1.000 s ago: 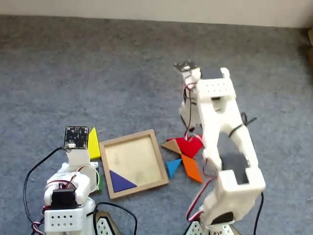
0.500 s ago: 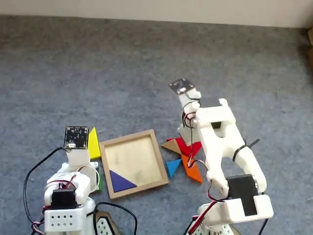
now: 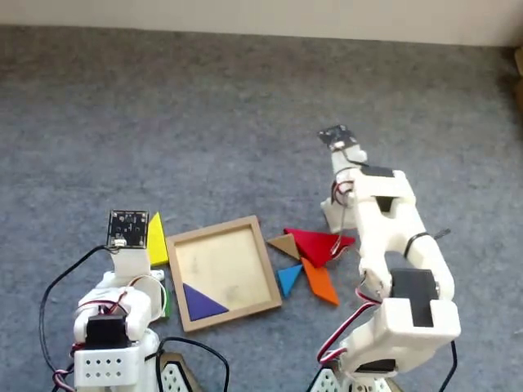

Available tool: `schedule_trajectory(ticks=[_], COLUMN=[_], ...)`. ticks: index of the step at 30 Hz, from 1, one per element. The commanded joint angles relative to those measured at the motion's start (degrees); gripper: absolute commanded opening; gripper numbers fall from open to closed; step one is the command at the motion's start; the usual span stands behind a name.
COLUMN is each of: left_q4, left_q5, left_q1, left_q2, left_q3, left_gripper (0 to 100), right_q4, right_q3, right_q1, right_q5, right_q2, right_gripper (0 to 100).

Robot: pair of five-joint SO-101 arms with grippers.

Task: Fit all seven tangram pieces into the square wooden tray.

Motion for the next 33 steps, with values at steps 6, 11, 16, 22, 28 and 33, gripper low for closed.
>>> schedule_trajectory(ticks=[6,11,16,22,28,33], left_q4=[0.35,0.35,0.35,0.35,0.35,0.35], left_q5=[-0.53,-0.53,-0.53,-0.53,-0.53,-0.53], left_q1=[-0.66,-0.66,-0.66,-0.66,-0.66,-0.66], left_q2=[-0.40,-0.40,-0.40,-0.40,-0.40,-0.40], left_q3=[1.19,1.19,1.19,1.19,1.19,1.19], left_gripper=[1,1,1,1,1,1], right_q4=[12.44,20.62,21.05,21.23,20.79,13.76], right_q3=[-0.13,0.22,3.65,12.97,22.73,25.71], right_q1=[6.37,5.23,3.21,-6.29,-16.31,-18.33], right_q5=[1.14,6.33,6.51,6.24,6.15,6.15], right_q2=[-0.13,-6.02,-21.58,-38.73,-47.08,-44.88], right_gripper=[13.5,13.5,13.5,13.9,27.5,30.1])
